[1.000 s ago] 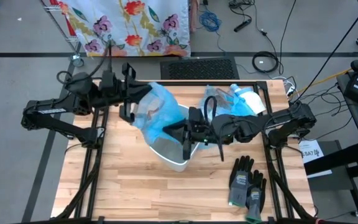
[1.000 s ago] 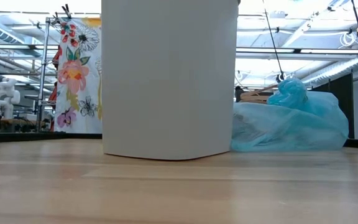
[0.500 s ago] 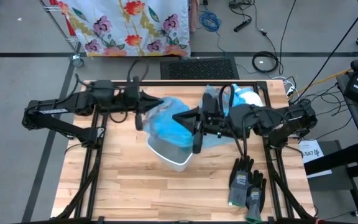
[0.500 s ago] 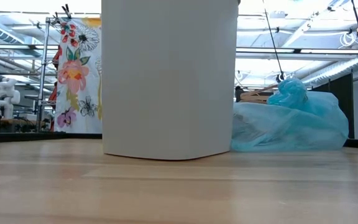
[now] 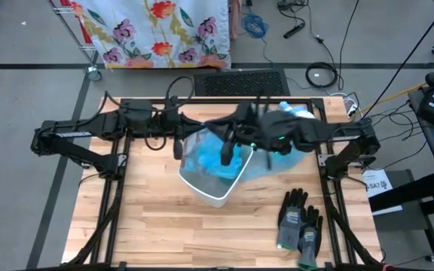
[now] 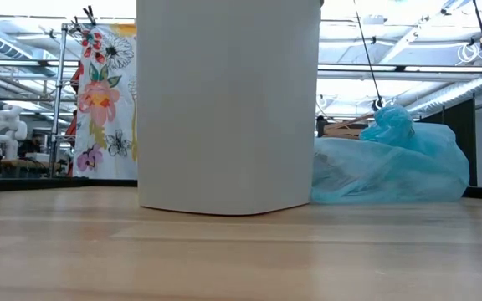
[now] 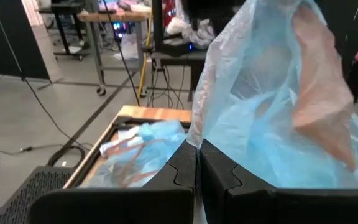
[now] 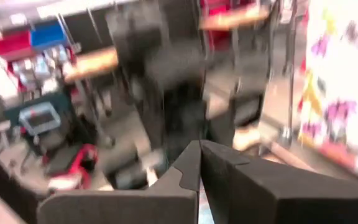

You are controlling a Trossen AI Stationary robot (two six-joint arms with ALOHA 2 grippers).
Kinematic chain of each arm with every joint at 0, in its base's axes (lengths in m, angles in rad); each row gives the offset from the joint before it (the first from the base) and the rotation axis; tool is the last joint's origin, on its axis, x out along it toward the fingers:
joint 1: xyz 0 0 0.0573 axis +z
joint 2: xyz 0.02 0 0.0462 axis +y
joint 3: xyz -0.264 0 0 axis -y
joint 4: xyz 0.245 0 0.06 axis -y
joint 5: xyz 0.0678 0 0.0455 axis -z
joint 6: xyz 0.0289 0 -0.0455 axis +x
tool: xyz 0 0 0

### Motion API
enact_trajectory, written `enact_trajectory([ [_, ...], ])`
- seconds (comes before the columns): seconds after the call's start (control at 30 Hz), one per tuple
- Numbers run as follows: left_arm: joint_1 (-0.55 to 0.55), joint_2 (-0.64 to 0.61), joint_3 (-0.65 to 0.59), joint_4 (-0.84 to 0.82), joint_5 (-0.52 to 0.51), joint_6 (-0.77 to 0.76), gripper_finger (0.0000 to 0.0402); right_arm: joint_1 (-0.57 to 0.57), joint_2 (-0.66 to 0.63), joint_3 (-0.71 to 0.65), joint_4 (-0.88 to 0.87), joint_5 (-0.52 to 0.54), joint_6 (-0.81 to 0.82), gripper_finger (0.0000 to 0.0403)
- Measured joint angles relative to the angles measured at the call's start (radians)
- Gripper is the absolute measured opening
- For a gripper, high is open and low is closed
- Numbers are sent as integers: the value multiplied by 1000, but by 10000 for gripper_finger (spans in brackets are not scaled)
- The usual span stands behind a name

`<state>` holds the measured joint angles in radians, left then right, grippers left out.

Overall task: Place trash/remove bag and relplace
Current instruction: Insert the new blue trash bag into the white trash bin

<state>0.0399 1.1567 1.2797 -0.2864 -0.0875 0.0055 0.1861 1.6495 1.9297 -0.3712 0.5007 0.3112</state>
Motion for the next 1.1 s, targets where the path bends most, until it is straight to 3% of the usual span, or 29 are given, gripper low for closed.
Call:
enact_trajectory([
  [0.2, 0, 1, 0, 56, 1, 0, 11, -17, 59, -3, -201, -26, 160, 0],
  [0.43, 1, -21, 0, 27, 39, -19, 22, -17, 62, -2, -224, 5, 183, 0],
  [0.57, 0, -22, 0, 10, 49, -25, 69, -21, 62, -2, -226, 8, 187, 0],
  [0.83, 0, -40, 0, -55, 50, -26, 188, -26, 62, -2, -311, 110, 248, 0],
  [1.1, -1, -140, 0, -87, 50, -28, 214, -28, 61, -2, -334, 215, 288, 0],
])
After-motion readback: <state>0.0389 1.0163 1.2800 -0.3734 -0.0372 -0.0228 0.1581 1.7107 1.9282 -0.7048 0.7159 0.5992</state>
